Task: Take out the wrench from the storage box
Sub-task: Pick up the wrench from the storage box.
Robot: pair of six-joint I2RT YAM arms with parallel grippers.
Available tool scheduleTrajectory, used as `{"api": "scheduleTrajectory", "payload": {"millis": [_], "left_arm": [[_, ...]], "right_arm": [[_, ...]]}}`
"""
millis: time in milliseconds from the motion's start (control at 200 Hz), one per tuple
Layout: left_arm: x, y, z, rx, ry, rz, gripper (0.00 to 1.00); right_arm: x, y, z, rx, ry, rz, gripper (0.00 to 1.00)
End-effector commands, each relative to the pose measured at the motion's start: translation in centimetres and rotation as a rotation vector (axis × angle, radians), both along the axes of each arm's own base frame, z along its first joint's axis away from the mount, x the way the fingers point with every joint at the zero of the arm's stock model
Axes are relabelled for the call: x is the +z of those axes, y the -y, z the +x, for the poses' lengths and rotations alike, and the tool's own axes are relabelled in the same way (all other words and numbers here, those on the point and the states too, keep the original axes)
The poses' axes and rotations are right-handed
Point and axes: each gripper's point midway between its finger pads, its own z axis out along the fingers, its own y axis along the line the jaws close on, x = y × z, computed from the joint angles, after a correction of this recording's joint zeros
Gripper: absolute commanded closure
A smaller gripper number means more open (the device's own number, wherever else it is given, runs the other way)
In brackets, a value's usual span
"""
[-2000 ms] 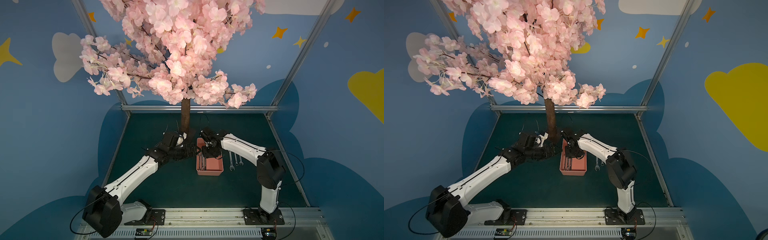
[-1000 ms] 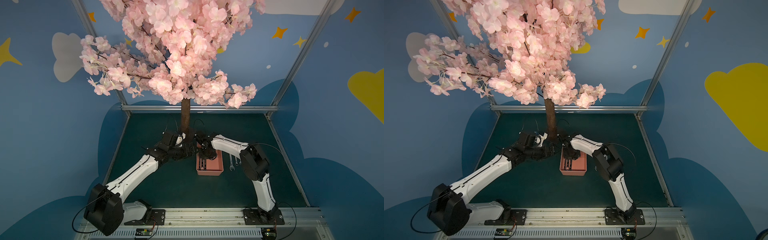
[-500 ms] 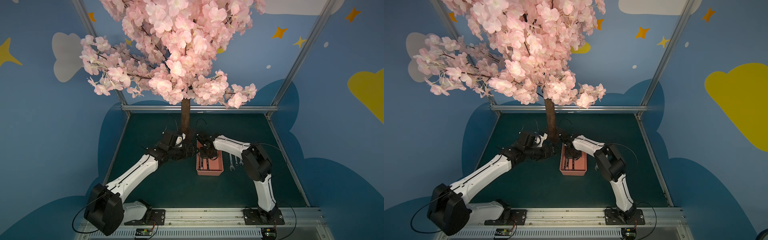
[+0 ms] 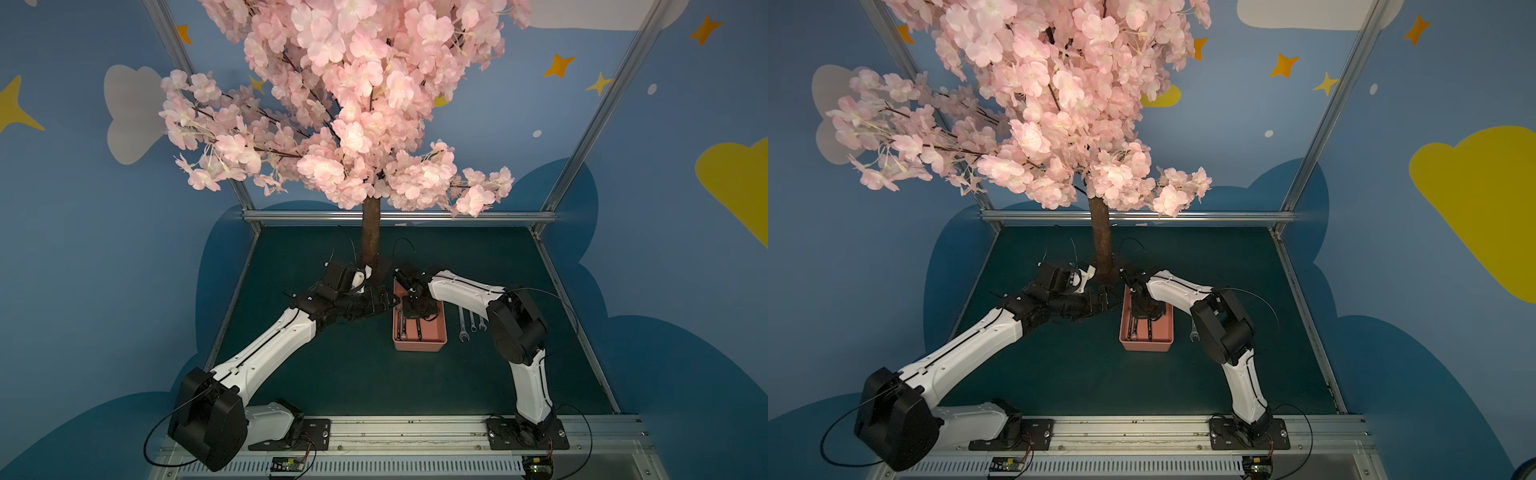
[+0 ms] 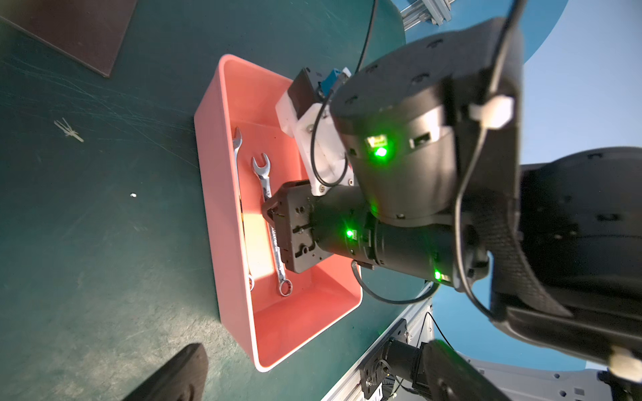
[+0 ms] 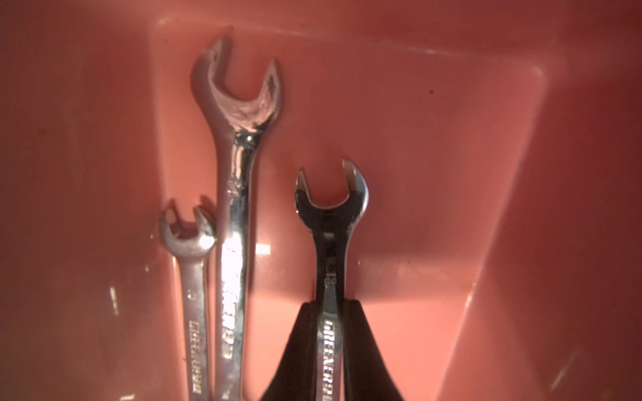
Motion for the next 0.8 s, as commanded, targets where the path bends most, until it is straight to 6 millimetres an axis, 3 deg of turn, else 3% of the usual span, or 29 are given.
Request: {"api": "scheduleTrajectory", "payload": {"millis": [0, 195, 481, 596, 796], "left_arm": [[0.9, 0.3, 0.2, -0.008, 0.004, -0.021, 0.0], [1.4, 0.5, 0.2, -0.005, 0.004, -0.032, 0.0], [2.1, 2.1, 0.1, -0.034, 0.015, -0.053, 0.0], [2.3, 3.4, 0.0, -0.06, 0.02, -0.068, 0.0], [2.6, 5.7, 0.2, -0.098, 0.033, -0.073, 0.0]], "right_arm": [[4.4, 0.8, 0.2, 0.019, 0.056, 0.001, 1.0], [7.4, 0.9, 0.2, 0.033, 0.097, 0.022, 1.0], [13.8, 2.1, 0.2, 0.073, 0.199, 0.021, 1.0], [15.4, 4.1, -0.4, 0.078, 0.224, -0.016, 1.0], [15.7, 8.9, -1.4, 0.066, 0.218, -0.058, 1.0]]}}
